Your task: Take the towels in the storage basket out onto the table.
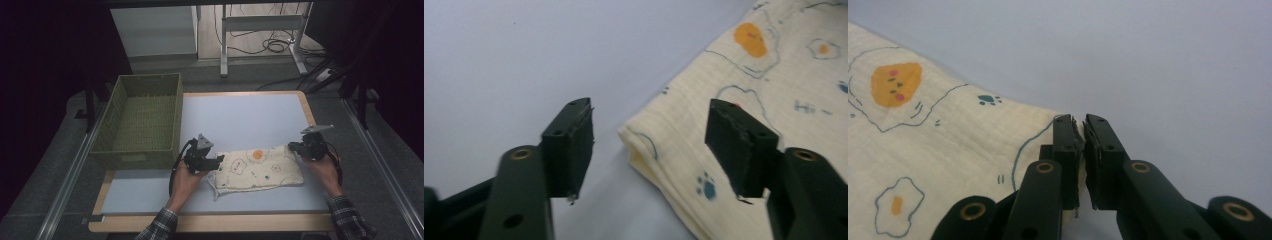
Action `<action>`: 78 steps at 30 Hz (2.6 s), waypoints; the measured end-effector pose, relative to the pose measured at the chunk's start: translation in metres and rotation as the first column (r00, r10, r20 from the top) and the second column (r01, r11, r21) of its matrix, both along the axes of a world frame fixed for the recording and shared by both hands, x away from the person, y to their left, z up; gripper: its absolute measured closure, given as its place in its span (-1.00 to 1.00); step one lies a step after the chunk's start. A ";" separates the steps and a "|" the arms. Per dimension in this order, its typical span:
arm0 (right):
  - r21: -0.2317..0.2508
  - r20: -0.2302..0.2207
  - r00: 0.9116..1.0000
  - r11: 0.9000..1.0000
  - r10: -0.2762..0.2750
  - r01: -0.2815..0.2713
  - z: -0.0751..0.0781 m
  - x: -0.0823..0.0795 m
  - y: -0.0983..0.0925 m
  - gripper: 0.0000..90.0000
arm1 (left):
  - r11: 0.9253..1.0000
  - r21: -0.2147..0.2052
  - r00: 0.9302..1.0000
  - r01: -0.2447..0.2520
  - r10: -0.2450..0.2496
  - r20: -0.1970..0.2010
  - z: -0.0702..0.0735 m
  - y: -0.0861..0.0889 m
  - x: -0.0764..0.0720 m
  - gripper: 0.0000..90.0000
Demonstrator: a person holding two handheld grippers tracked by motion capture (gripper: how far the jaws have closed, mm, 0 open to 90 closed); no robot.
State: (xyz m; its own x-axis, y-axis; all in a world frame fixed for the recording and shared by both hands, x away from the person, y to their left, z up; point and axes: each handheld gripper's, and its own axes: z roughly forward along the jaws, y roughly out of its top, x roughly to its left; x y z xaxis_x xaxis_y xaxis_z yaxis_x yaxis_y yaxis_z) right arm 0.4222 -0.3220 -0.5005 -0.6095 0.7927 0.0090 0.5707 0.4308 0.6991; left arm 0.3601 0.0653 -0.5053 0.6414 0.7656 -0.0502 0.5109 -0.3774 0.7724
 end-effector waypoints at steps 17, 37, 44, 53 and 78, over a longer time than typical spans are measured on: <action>0.080 -0.013 1.000 0.997 0.001 0.000 0.003 -0.029 -0.019 0.44 | 0.995 0.094 0.999 -0.028 0.032 -0.035 -0.030 0.002 0.035 -0.14; 0.120 -0.044 0.983 0.978 0.178 -0.171 0.003 -0.079 0.020 0.14 | 1.000 0.014 0.998 -0.027 0.028 -0.054 -0.039 0.009 0.038 -0.31; 0.127 -0.062 0.959 0.956 0.275 -0.266 -0.002 -0.090 0.056 0.32 | 1.000 0.012 0.998 -0.029 0.029 -0.054 -0.039 0.009 0.038 -0.31; 0.121 -0.065 0.924 0.922 0.376 -0.367 -0.009 -0.100 0.099 0.41 | 1.000 0.010 0.998 -0.028 0.028 -0.057 -0.039 0.009 0.038 -0.31; 0.114 -0.090 0.837 0.841 0.540 -0.530 -0.011 -0.113 0.193 0.35 | 1.000 0.010 0.998 -0.028 0.028 -0.057 -0.039 0.009 0.038 -0.30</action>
State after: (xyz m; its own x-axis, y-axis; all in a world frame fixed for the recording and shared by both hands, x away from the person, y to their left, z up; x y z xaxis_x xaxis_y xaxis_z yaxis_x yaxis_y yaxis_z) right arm 0.3091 -0.1294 -0.5113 -0.9288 0.3370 0.1542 0.3455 0.6369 0.6892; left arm 0.3982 0.0743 -0.5442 0.6159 0.7839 -0.0789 0.5644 -0.3691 0.7384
